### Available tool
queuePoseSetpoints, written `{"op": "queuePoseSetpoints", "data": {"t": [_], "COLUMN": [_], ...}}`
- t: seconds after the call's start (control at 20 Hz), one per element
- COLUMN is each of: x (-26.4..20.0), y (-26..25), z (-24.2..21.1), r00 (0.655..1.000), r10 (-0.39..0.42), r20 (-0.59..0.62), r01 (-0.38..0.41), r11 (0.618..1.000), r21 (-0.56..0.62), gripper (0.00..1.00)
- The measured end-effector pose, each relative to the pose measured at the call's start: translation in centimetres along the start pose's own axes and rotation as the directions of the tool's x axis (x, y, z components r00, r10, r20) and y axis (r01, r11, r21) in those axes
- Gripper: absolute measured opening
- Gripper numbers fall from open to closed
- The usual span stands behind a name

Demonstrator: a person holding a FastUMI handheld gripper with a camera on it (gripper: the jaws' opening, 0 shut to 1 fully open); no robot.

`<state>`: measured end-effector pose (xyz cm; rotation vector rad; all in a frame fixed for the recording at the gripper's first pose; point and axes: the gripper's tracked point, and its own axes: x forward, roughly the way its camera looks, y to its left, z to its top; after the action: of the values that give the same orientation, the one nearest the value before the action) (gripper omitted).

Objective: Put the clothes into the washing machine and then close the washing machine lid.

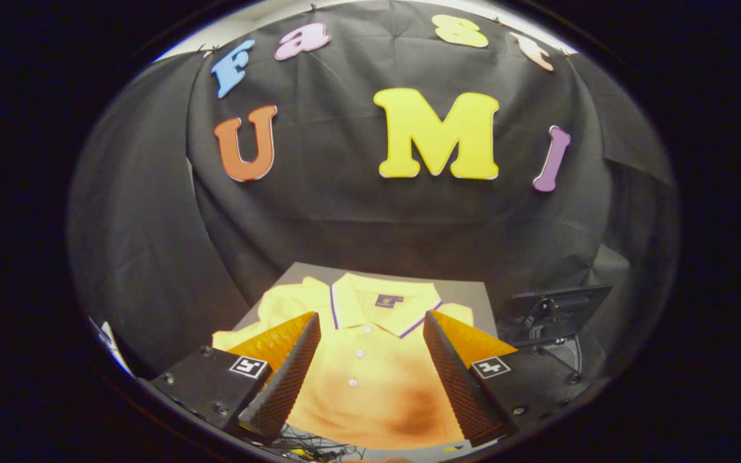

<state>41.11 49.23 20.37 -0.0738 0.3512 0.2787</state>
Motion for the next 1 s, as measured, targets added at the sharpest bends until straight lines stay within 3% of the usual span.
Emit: {"op": "queuePoseSetpoints", "data": {"t": [0.35,0.55,0.75,0.85,1.0], "x": [5.4,5.8,6.0,6.0,6.6], "y": [0.3,0.2,0.4,0.4,-0.2], "z": [-5.9,-6.2,-6.1,-5.9,-5.5], "r00": [0.979,0.981,0.971,0.97,0.971], "r10": [-0.059,-0.065,-0.054,-0.042,-0.039], "r20": [-0.193,-0.18,-0.231,-0.239,-0.237], "r01": [0.057,0.055,0.049,0.03,0.011], "r11": [0.998,0.997,0.998,0.998,0.993], "r21": [-0.018,-0.06,-0.028,-0.056,-0.12], "gripper": [1.0,0.96,0.93,0.87,0.52]}}
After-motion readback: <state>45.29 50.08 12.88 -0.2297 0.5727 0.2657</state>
